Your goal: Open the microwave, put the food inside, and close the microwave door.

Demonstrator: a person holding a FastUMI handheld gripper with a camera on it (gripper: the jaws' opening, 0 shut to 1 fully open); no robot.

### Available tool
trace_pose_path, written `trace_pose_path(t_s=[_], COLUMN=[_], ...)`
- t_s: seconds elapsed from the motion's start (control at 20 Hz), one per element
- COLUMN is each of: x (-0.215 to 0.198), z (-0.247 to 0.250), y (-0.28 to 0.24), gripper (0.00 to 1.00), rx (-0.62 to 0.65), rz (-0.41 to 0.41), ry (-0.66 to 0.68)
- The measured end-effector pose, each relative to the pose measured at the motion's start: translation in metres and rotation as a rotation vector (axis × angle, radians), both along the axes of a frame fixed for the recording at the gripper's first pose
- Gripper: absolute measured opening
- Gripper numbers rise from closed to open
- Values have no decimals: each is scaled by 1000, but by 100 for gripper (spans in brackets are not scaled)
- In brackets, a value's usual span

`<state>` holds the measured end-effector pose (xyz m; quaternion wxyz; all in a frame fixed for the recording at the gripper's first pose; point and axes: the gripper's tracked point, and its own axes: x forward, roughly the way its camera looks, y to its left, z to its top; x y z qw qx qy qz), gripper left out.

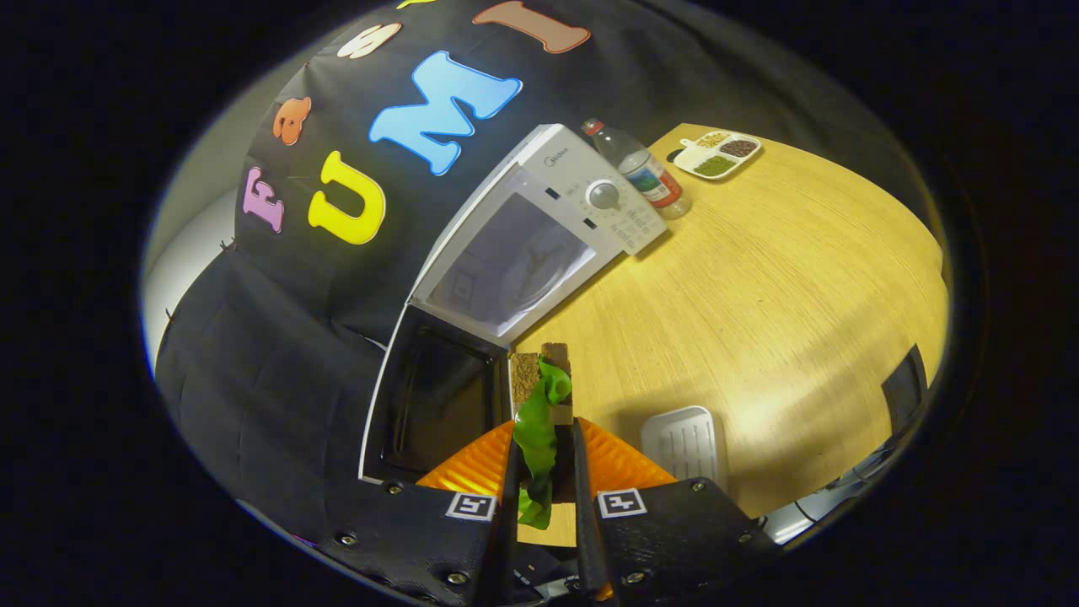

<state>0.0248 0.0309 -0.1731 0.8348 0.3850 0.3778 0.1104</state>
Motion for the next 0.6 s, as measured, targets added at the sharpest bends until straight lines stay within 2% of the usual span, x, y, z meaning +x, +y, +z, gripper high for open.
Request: trace_pose_path(t_s=[0.2, 0.6], x=[37, 104], z=[8, 9], y=[29, 56], gripper=[29, 29], rx=[32, 95], rz=[-13, -131], ry=[-64, -140])
